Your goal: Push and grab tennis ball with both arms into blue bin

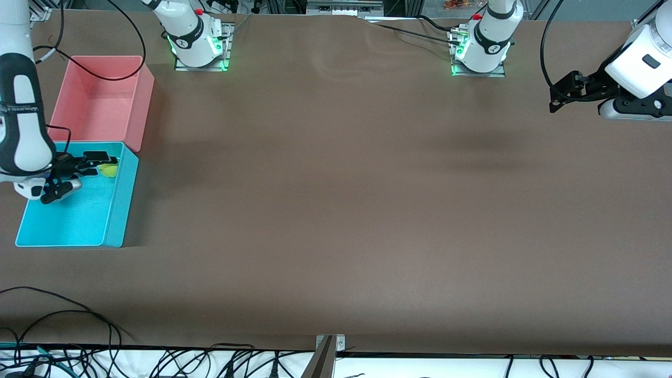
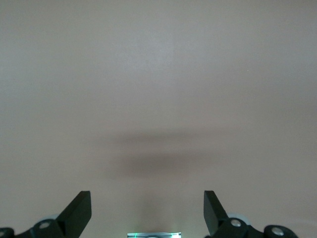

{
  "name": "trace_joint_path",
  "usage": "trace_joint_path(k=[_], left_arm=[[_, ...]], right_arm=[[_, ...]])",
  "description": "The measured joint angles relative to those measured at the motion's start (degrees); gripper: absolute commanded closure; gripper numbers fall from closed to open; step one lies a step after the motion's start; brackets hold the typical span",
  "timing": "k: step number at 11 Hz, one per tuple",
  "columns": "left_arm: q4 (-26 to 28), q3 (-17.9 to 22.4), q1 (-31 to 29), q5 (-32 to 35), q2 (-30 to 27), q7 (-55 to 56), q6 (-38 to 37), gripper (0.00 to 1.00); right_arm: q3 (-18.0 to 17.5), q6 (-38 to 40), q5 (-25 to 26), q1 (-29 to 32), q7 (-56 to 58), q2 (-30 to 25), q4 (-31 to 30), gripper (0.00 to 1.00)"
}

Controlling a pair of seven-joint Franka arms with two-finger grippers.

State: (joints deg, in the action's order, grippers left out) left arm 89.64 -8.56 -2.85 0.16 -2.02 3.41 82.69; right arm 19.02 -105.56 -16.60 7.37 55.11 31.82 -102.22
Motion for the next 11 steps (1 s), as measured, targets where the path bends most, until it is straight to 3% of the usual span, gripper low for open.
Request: trace_joint_path(k=[5,8,11], left_arm=[[0.0,0.0,0.0,0.0,0.0,0.0,0.0,0.0],[-0.1,0.0,0.0,0.0,0.0,0.0,-0.1,0.0],[-0.1,0.1,0.0,0.0,0.0,0.0,-0.2,0.0]], right_arm=[[0.6,20.5,8.5,0.0,-7.9,-2.6,16.1,0.0],[0.5,26.0,14.0,-3.0,-18.7,-8.6,19.4,0.0],[0.3,26.3,17.0,-7.0,-25.7,-11.7,21.1,0.0]])
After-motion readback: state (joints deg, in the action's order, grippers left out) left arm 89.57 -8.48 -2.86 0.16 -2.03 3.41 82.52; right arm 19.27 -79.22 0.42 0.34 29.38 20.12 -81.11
